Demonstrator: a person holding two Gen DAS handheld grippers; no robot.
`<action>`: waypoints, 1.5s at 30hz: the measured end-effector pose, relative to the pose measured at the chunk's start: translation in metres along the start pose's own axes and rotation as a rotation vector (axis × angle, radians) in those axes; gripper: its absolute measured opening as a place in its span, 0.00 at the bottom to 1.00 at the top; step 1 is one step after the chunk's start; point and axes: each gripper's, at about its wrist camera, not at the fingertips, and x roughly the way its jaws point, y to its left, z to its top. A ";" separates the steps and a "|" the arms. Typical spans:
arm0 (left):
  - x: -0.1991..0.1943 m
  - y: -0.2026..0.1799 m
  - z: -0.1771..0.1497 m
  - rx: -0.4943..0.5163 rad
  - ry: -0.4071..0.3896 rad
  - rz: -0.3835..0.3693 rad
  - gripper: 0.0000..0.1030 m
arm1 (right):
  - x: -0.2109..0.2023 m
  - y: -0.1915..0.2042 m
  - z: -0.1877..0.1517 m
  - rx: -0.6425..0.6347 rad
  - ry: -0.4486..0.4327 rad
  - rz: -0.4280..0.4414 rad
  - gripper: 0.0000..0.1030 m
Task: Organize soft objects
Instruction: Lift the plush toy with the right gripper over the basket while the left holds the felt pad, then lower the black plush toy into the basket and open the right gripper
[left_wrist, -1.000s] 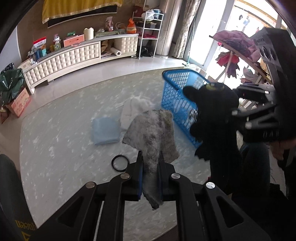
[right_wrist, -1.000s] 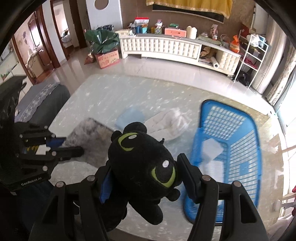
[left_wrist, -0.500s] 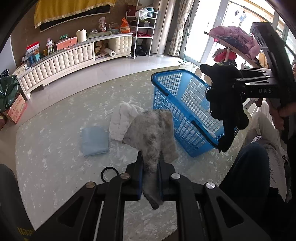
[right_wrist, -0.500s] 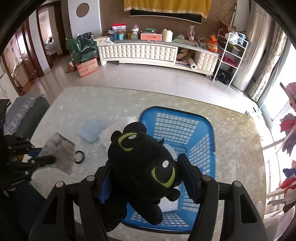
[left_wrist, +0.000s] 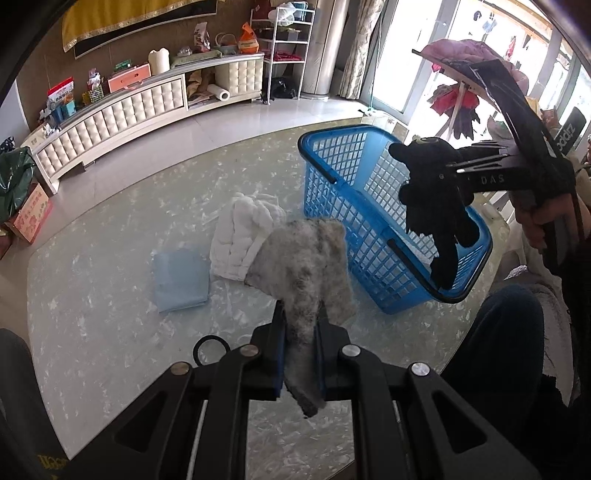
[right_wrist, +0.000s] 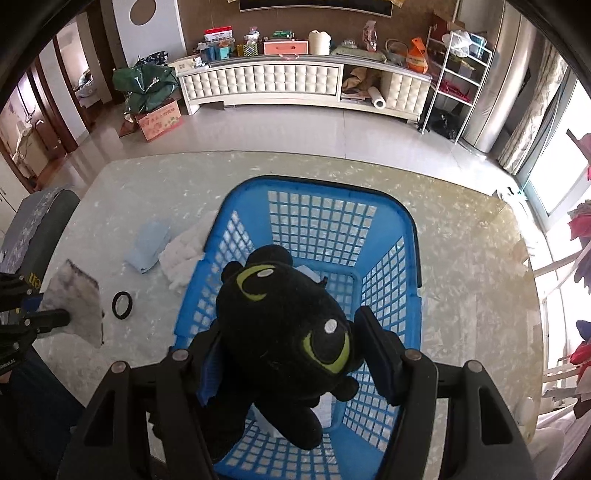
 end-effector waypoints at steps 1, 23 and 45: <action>0.001 0.000 0.000 0.000 0.004 0.002 0.11 | 0.003 -0.002 0.001 0.007 0.004 0.010 0.61; 0.022 0.003 0.002 -0.019 0.069 0.012 0.11 | 0.056 0.019 -0.020 -0.117 0.237 -0.038 0.64; 0.009 -0.011 0.004 0.003 0.031 0.019 0.11 | 0.016 0.016 -0.009 -0.060 0.184 -0.061 1.00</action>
